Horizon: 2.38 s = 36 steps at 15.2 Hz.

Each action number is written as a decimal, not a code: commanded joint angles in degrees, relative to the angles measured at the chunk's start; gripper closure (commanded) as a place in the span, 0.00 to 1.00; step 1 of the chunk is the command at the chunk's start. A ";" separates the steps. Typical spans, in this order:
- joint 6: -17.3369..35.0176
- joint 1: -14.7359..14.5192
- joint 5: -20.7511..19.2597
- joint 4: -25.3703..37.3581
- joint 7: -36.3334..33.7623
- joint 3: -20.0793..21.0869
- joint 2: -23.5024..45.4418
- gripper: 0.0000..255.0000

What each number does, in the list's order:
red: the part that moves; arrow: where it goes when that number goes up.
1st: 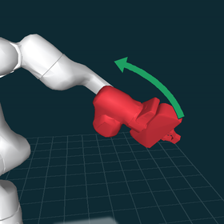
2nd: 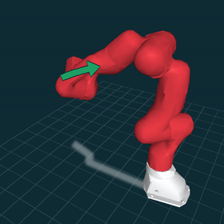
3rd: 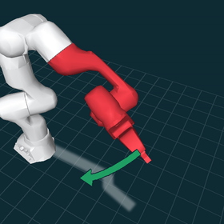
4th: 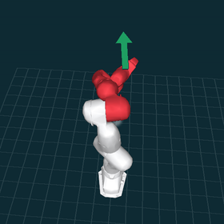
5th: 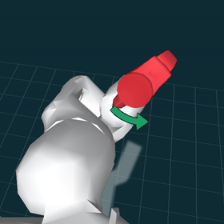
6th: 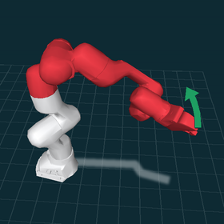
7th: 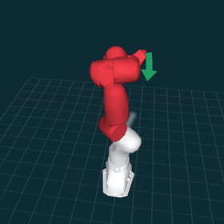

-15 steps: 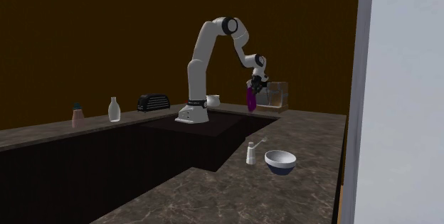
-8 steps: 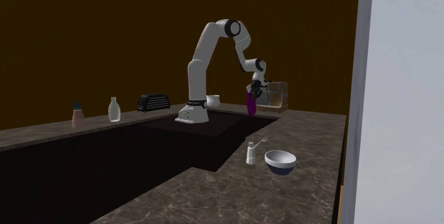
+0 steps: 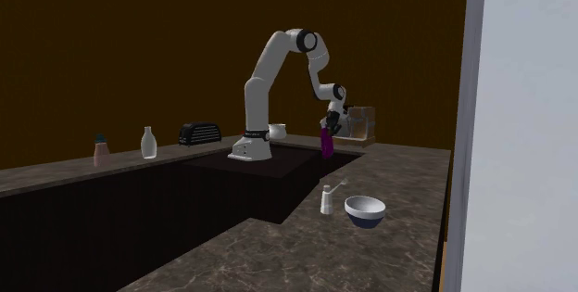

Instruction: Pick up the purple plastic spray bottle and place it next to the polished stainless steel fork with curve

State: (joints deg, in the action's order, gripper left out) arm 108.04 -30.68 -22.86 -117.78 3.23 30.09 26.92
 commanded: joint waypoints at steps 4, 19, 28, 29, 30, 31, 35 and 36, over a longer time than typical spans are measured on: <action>2.37 -0.84 -1.90 0.59 -1.39 -1.17 3.51 1.00; 8.80 -3.49 -6.98 3.16 -4.99 -4.95 13.73 1.00; 9.48 -3.80 -7.57 3.65 -5.37 -5.40 15.01 1.00; 9.48 -3.80 -7.57 3.65 -5.37 -5.39 15.01 1.00; 9.47 -3.80 -7.55 3.63 -5.39 -5.38 14.98 0.00; 9.45 -3.78 -7.53 3.58 -5.38 -5.35 14.92 0.00; 9.48 -3.80 -7.57 3.65 -5.37 -5.39 15.01 0.00; 7.92 -3.87 -6.79 4.55 -4.91 -4.83 14.26 0.00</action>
State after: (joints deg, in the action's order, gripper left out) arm 116.80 -34.47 -30.05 -113.75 -1.90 24.98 41.52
